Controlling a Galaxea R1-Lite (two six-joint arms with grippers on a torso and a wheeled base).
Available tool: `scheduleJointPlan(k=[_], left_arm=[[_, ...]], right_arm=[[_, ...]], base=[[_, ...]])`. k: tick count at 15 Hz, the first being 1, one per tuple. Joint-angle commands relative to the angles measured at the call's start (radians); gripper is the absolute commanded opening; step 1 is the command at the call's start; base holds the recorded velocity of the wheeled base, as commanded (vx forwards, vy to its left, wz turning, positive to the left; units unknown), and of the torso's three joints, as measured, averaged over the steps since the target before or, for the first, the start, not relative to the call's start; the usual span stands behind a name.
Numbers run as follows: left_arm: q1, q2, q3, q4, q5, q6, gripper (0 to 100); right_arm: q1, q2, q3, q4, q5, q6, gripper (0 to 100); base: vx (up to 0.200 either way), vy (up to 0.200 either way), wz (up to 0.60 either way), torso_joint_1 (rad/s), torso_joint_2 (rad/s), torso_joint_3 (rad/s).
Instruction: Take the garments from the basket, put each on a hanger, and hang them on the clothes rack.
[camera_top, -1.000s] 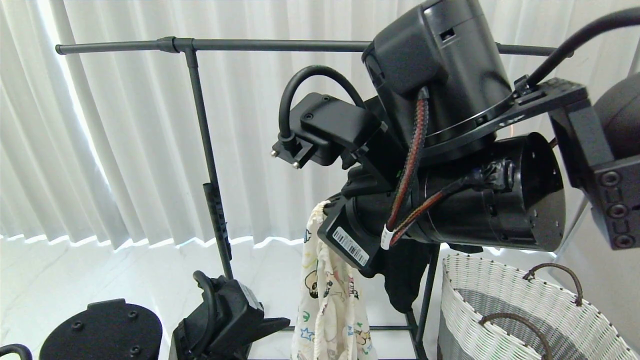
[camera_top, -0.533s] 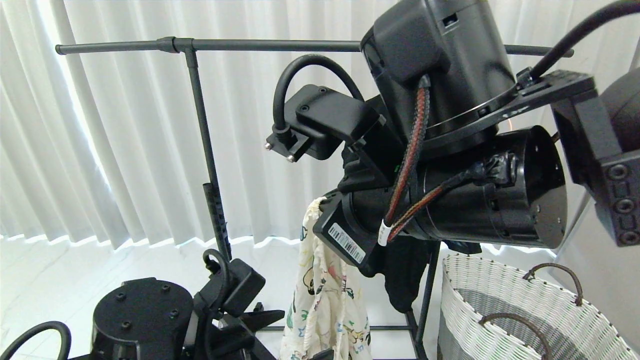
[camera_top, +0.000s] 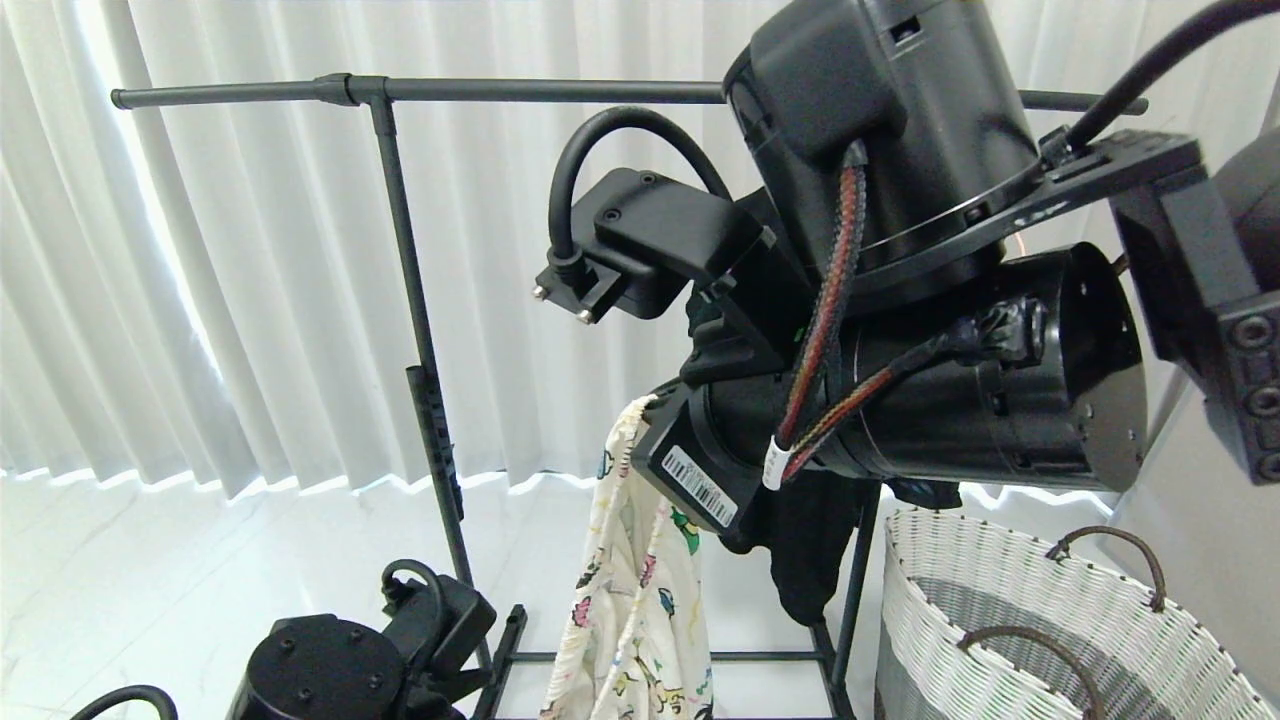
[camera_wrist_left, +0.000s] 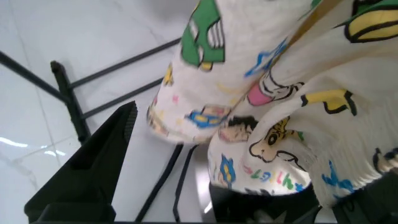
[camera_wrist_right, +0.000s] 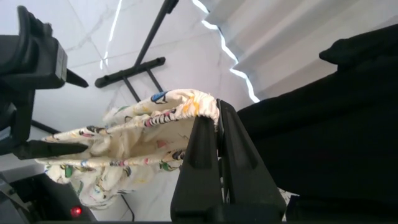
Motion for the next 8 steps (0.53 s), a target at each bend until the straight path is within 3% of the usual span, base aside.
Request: scheduleJointPlan(k=[1, 3, 4, 6, 8], left_arm=[[0.000, -0.016, 0.006, 0.001, 0.001, 0.000, 100], [-0.001, -0.034, 0.013, 0.001, 0.001, 0.006, 100], [-0.001, -0.043, 0.023, 0.001, 0.001, 0.011, 0], [-0.001, -0.068, 0.056, 0.001, 0.004, 0.055, 0], [-0.001, -0.111, 0.108, 0.001, 0.054, 0.172, 0]], right_arm=[[-0.001, -0.002, 0.000, 0.001, -0.001, -0.001, 0], [-0.003, -0.002, 0.003, 0.005, -0.001, 0.001, 0], [-0.004, -0.002, 0.004, 0.011, -0.001, 0.001, 0], [-0.012, -0.004, 0.007, 0.025, -0.003, 0.002, 0], [-0.026, -0.005, 0.009, 0.045, -0.001, 0.016, 0]], base=[[0.000, 0.000, 0.00, 0.000, 0.00, 0.000], [0.000, 0.000, 0.00, 0.000, 0.00, 0.000], [0.000, 0.000, 0.00, 0.000, 0.00, 0.000], [0.000, 0.000, 0.00, 0.000, 0.00, 0.000], [0.000, 0.000, 0.00, 0.000, 0.00, 0.000]])
